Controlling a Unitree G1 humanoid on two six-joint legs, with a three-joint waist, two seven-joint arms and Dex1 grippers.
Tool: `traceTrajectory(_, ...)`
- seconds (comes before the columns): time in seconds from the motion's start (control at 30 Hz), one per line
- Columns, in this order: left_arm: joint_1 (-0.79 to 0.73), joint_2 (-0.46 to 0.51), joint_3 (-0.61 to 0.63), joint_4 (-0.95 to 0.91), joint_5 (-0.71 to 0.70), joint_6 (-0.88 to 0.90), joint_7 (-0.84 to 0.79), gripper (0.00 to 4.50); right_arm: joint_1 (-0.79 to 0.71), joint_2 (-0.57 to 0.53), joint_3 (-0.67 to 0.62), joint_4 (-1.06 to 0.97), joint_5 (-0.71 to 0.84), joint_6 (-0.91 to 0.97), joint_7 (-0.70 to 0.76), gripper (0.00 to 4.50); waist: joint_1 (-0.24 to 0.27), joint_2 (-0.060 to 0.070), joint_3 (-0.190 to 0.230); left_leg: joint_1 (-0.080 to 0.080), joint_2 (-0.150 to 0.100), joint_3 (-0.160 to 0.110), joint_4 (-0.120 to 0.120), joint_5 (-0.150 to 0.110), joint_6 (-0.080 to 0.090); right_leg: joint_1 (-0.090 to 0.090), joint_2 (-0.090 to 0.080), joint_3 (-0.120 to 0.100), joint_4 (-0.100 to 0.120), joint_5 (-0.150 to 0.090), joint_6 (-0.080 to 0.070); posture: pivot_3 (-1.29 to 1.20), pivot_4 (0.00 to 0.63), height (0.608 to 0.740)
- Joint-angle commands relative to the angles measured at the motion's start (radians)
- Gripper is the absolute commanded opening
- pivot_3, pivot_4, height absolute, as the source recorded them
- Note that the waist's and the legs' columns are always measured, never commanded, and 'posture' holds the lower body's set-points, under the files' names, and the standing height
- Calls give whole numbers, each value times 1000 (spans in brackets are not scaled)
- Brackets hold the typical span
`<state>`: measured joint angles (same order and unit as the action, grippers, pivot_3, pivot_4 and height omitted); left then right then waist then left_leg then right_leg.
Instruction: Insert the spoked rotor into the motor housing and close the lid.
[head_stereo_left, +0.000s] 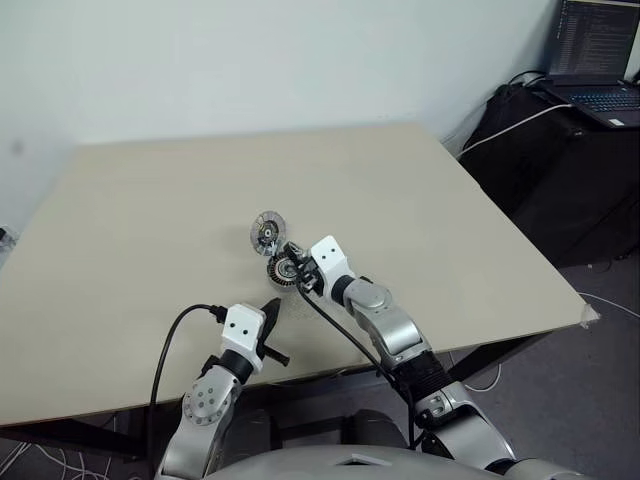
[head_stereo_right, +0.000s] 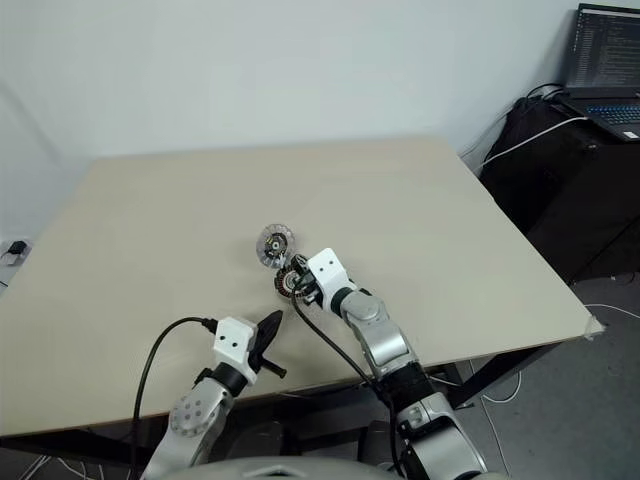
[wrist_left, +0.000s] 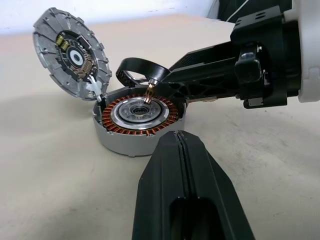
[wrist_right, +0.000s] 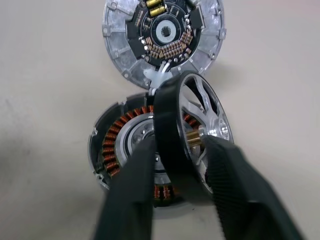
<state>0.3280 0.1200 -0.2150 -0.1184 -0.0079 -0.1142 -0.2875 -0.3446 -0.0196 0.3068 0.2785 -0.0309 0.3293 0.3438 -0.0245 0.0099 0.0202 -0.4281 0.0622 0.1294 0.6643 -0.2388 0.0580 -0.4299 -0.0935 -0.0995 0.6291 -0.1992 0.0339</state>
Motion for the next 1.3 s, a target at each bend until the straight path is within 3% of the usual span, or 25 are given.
traceTrajectory(0.03, -9, -4, -3, -47, -10, -4, 1, 0, -18, 11, -6, -18, 3, -16, 7, 377, -1, 0, 0, 0, 0, 0, 0, 0, 0, 0, 0, 0, 0, 0, 0, 0, 0, 740)
traceTrajectory(0.27, -11, -6, -4, -45, -11, -2, 3, 0, -12, 2, -3, -34, -13, -56, 0, 355, -2, 0, 0, 0, 0, 0, 0, 0, 0, 0, 0, 0, 0, 0, 0, 0, 0, 740)
traceTrajectory(0.57, -15, -9, 1, -7, -16, -27, 1, 0, -19, -14, -2, -26, -121, -178, -126, 355, -2, 0, 0, 0, 0, 1, 0, 0, 0, 0, 0, 0, 0, 0, 0, 0, 0, 740)
traceTrajectory(0.83, -31, -8, 14, 17, -29, -32, -3, 0, -7, -96, 143, -81, -184, -295, 41, 355, -3, 0, 0, 0, 0, 1, 0, 0, 0, 0, 0, 0, 0, 0, 0, 0, 0, 740)
traceTrajectory(1.3, -25, -16, 12, 71, -37, -82, 3, 0, -123, -213, 302, 24, -458, -463, 46, 355, 0, 0, 0, 1, 0, 1, 1, 0, 0, 0, 1, 0, 0, 0, 0, 0, 0, 740)
